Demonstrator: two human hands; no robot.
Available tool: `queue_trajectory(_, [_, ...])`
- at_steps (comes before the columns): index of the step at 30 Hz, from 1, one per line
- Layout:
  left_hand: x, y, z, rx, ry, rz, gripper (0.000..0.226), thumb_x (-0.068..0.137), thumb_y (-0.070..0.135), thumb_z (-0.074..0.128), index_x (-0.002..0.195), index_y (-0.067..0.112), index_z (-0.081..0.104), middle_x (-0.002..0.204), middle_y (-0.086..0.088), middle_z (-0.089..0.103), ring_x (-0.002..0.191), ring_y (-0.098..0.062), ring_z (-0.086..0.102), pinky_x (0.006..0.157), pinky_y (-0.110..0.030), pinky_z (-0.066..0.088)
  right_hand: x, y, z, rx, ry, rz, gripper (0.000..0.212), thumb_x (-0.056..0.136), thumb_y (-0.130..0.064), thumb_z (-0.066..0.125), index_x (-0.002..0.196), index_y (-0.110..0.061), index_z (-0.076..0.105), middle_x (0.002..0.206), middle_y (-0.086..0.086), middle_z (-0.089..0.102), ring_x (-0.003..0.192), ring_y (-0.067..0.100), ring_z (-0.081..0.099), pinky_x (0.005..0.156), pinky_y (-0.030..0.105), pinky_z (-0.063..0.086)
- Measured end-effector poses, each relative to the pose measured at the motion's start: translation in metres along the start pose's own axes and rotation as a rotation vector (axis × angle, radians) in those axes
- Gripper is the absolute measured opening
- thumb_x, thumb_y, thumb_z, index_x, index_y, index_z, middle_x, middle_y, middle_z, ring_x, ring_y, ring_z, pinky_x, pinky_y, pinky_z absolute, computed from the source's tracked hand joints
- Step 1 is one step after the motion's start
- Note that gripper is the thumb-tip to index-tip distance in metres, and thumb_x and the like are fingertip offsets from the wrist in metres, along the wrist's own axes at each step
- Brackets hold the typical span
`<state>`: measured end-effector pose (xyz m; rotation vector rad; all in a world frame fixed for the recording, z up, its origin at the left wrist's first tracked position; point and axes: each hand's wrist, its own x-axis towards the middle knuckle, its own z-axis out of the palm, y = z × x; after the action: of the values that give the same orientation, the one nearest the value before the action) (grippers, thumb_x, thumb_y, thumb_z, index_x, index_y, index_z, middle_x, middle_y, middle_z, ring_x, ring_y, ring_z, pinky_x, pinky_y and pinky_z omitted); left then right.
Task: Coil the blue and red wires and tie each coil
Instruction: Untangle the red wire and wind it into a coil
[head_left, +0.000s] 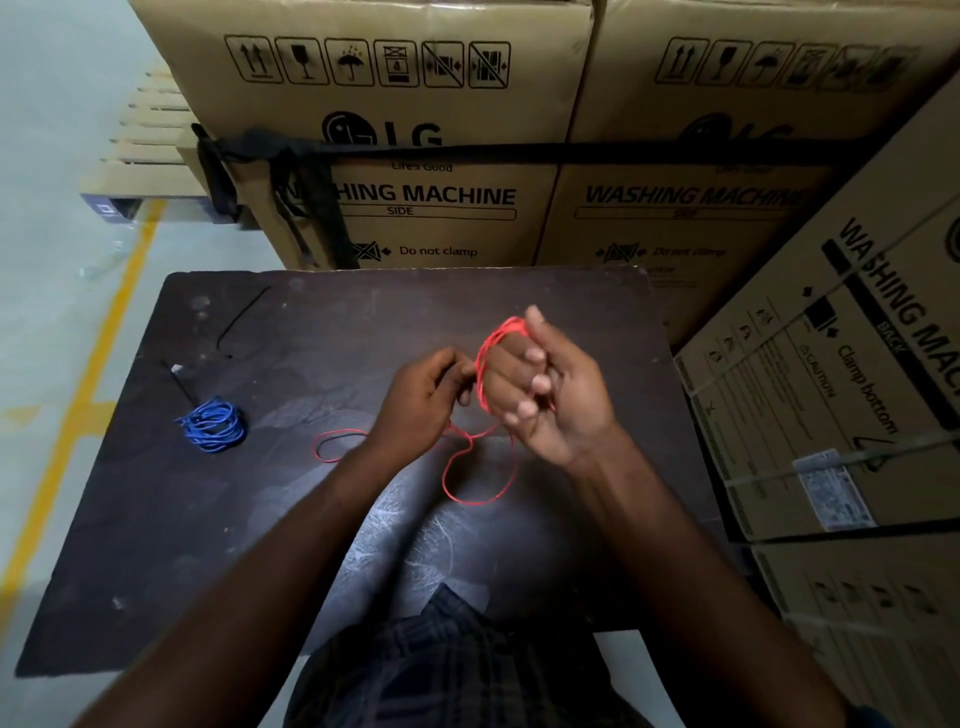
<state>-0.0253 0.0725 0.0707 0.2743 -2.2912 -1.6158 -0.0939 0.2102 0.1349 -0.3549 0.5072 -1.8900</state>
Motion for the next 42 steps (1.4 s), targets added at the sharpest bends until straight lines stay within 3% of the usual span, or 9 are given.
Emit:
queue_trajectory(9, [-0.016,-0.001,0.014,0.064,-0.062,-0.020,0.019,0.097,0.021,0.052,0.081,0.019,0.063,0.062,0.004,0.059,0.059,-0.007,0.056,0.061,-0.018,0.043,0.037,-0.023,-0.001,-0.079,0.522,-0.531,0.033,0.105,-0.031,0.030,0.083,-0.012,0.049,0.064,-0.001,0.054,0.058,0.016,0.056,0.059,0.028,0.051])
queue_trajectory(16, [-0.023,0.010,0.007,-0.109,-0.171,-0.139,0.016,0.093,0.020,0.055,0.083,0.011,0.065,0.067,-0.004,0.066,0.061,-0.017,0.063,0.061,-0.034,0.054,0.048,-0.008,-0.039,-0.817,0.752,-0.610,0.025,0.102,-0.023,0.041,0.081,-0.015,0.051,0.065,-0.001,0.056,0.061,0.016,0.059,0.066,0.037,0.052])
queue_trajectory(20, [-0.026,0.010,-0.006,-0.086,-0.050,-0.136,0.017,0.084,0.037,0.055,0.079,0.025,0.066,0.060,0.003,0.060,0.050,-0.013,0.057,0.052,-0.028,0.049,0.034,0.005,-0.064,-1.321,0.715,-0.517,0.021,0.096,-0.025,0.046,0.076,-0.022,0.051,0.069,0.005,0.057,0.067,0.024,0.059,0.072,0.049,0.050])
queue_trajectory(23, [-0.023,0.007,-0.021,0.032,0.014,-0.086,0.019,0.085,0.041,0.052,0.079,0.028,0.065,0.058,0.008,0.057,0.050,-0.010,0.050,0.053,-0.027,0.044,0.021,0.016,-0.067,-1.574,0.421,-0.248,0.035,0.099,-0.024,0.044,0.070,-0.006,0.052,0.066,0.009,0.053,0.063,0.023,0.055,0.069,0.048,0.048])
queue_trajectory(26, [-0.020,0.007,-0.032,0.138,-0.004,0.008,0.014,0.092,0.032,0.055,0.079,0.033,0.060,0.065,0.006,0.059,0.057,-0.006,0.052,0.058,-0.023,0.041,0.010,0.029,-0.061,-1.255,0.327,0.062,0.036,0.101,-0.030,0.039,0.076,-0.007,0.051,0.062,0.009,0.050,0.057,0.023,0.051,0.060,0.039,0.046])
queue_trajectory(29, [-0.019,0.003,-0.037,0.142,-0.023,0.027,0.016,0.096,0.030,0.052,0.082,0.031,0.058,0.066,0.007,0.056,0.060,-0.004,0.050,0.058,-0.022,0.040,0.003,0.032,-0.052,-1.050,0.218,0.200,0.040,0.100,-0.033,0.035,0.073,-0.007,0.049,0.054,0.009,0.042,0.045,0.017,0.048,0.051,0.023,0.039])
queue_trajectory(31, [-0.017,0.001,-0.036,0.082,0.003,-0.015,0.017,0.097,0.030,0.049,0.083,0.026,0.059,0.066,0.009,0.057,0.059,-0.003,0.051,0.058,-0.019,0.040,0.003,0.032,-0.042,-0.959,0.149,0.270,0.041,0.104,-0.025,0.035,0.068,-0.008,0.045,0.053,0.006,0.036,0.041,0.017,0.044,0.047,0.023,0.037])
queue_trajectory(37, [-0.017,0.007,-0.024,-0.104,-0.009,-0.054,0.015,0.102,0.014,0.045,0.095,0.009,0.057,0.063,0.009,0.062,0.049,-0.010,0.045,0.049,-0.017,0.038,0.007,0.021,-0.031,-0.412,0.183,0.148,0.040,0.100,-0.029,0.035,0.061,-0.020,0.039,0.045,-0.005,0.028,0.036,0.014,0.034,0.040,0.024,0.034])
queue_trajectory(42, [-0.022,-0.005,-0.022,-0.062,-0.038,-0.052,0.022,0.102,0.019,0.043,0.102,0.021,0.065,0.058,-0.001,0.060,0.047,-0.009,0.042,0.050,-0.019,0.036,0.012,0.001,-0.040,0.007,0.154,-0.008,0.040,0.097,-0.028,0.035,0.060,-0.021,0.044,0.044,-0.009,0.036,0.038,0.008,0.035,0.040,0.022,0.036])
